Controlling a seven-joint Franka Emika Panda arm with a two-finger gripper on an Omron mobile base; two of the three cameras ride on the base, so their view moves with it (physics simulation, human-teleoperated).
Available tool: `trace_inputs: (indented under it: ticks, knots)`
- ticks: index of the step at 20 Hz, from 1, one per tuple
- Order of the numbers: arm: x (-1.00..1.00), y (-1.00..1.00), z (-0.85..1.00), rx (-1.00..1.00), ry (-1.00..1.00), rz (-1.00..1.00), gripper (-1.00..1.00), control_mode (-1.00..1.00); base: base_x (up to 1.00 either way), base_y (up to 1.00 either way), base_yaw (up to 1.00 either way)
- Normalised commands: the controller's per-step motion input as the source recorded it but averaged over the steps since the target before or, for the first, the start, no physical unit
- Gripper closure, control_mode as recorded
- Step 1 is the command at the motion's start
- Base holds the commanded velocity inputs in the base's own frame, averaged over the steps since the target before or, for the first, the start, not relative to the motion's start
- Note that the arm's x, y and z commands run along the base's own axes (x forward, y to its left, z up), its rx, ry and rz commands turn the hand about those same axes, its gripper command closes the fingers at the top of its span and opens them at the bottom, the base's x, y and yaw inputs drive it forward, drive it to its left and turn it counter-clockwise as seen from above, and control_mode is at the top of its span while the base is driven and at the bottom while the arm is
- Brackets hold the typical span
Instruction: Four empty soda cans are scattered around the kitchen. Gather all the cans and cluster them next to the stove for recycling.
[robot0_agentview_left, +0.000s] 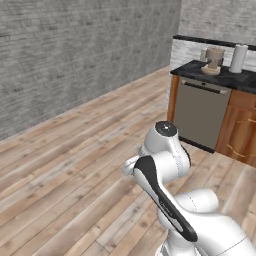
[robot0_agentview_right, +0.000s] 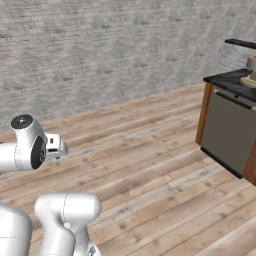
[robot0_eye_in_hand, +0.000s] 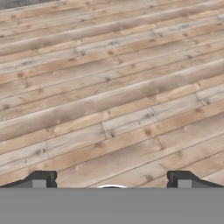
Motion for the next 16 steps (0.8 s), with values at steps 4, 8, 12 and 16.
trace_inputs:
  ticks: [4, 8, 12, 16]
  knots:
    - [0.00, 0.00, 0.00, 0.00, 0.00, 0.00, -1.00, 1.00, 0.70, 0.04, 0.00]
    - [0.00, 0.00, 0.00, 0.00, 0.00, 0.00, -1.00, 1.00, 0.68, 0.02, 0.00]
    - [0.00, 0.00, 0.00, 0.00, 0.00, 0.00, -1.00, 1.00, 0.66, 0.00, -0.01]
    - [0.00, 0.00, 0.00, 0.00, 0.00, 0.00, -1.00, 1.00, 0.65, 0.00, -0.01]
